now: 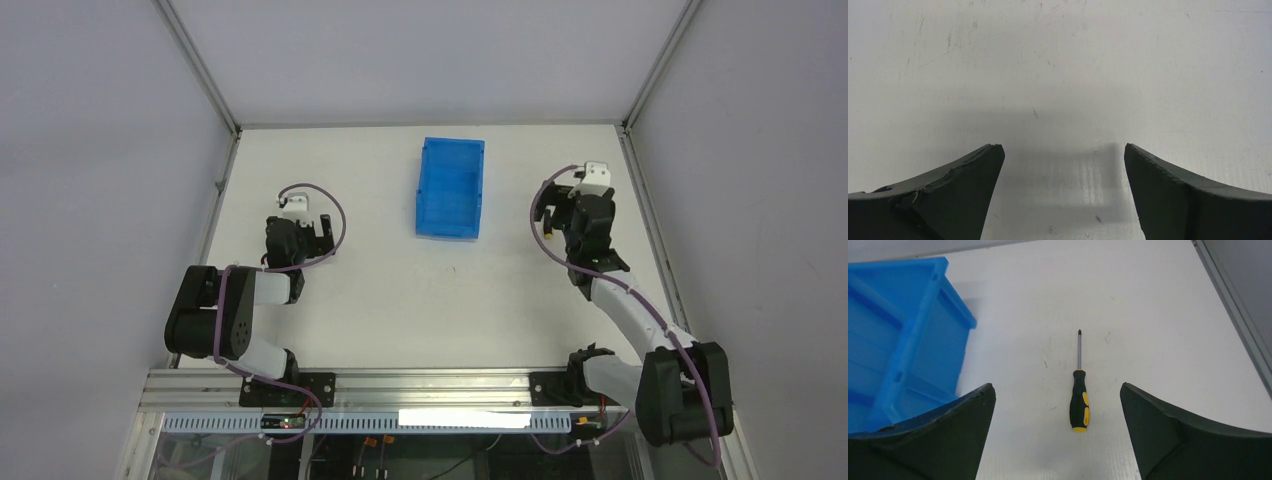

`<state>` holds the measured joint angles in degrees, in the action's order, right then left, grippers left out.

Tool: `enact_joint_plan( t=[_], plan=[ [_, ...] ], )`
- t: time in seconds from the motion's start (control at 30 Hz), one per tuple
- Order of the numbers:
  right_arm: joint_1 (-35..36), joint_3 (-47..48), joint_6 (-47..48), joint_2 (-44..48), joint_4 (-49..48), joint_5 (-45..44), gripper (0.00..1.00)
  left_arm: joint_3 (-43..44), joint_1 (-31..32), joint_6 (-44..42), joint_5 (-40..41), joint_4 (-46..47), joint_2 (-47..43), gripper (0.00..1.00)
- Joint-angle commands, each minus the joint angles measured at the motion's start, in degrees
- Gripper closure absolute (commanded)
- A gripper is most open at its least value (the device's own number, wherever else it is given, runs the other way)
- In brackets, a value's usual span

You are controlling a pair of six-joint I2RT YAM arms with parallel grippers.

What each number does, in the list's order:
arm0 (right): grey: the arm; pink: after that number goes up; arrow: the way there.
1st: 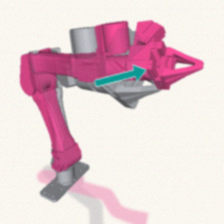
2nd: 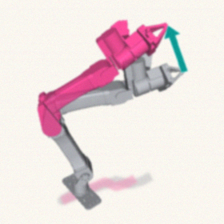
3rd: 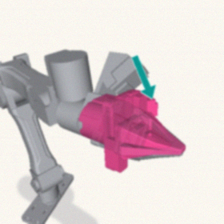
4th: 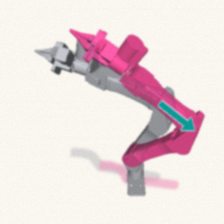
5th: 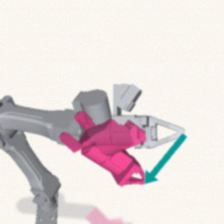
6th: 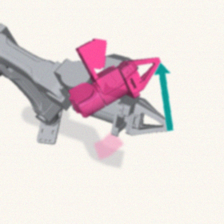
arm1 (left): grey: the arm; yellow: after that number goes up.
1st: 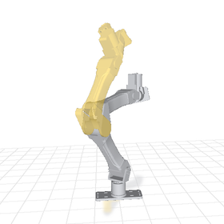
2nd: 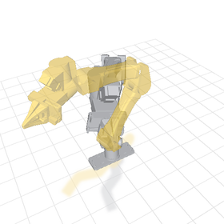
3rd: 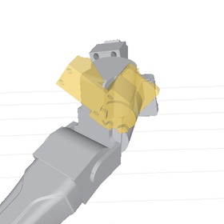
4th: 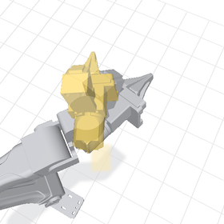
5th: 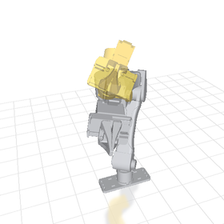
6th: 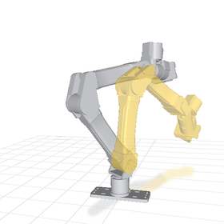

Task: Put the screwdriver in the bin
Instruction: Pick up the screwdriver from the center of the board.

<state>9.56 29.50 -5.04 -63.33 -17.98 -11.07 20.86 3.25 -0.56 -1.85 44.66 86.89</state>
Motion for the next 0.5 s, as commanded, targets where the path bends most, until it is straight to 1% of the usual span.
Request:
enact_joint_plan(
  t=[0.0,0.2,0.47],
  plan=[
    [-0.3,11.5,-0.9,3.3,15.8,1.8,0.01,1.0,-0.7,0.5,0.0,1.6,-0.6,0.0],
    [-0.2,23.9,-1.8,4.9,27.6,3.1,0.01,1.0,-0.8,0.4,0.1,1.6,-0.5,0.0],
    [-0.2,41.4,1.0,1.9,40.2,4.3,0.01,1.0,-0.8,0.4,0.1,1.6,-0.5,0.0]
  ],
)
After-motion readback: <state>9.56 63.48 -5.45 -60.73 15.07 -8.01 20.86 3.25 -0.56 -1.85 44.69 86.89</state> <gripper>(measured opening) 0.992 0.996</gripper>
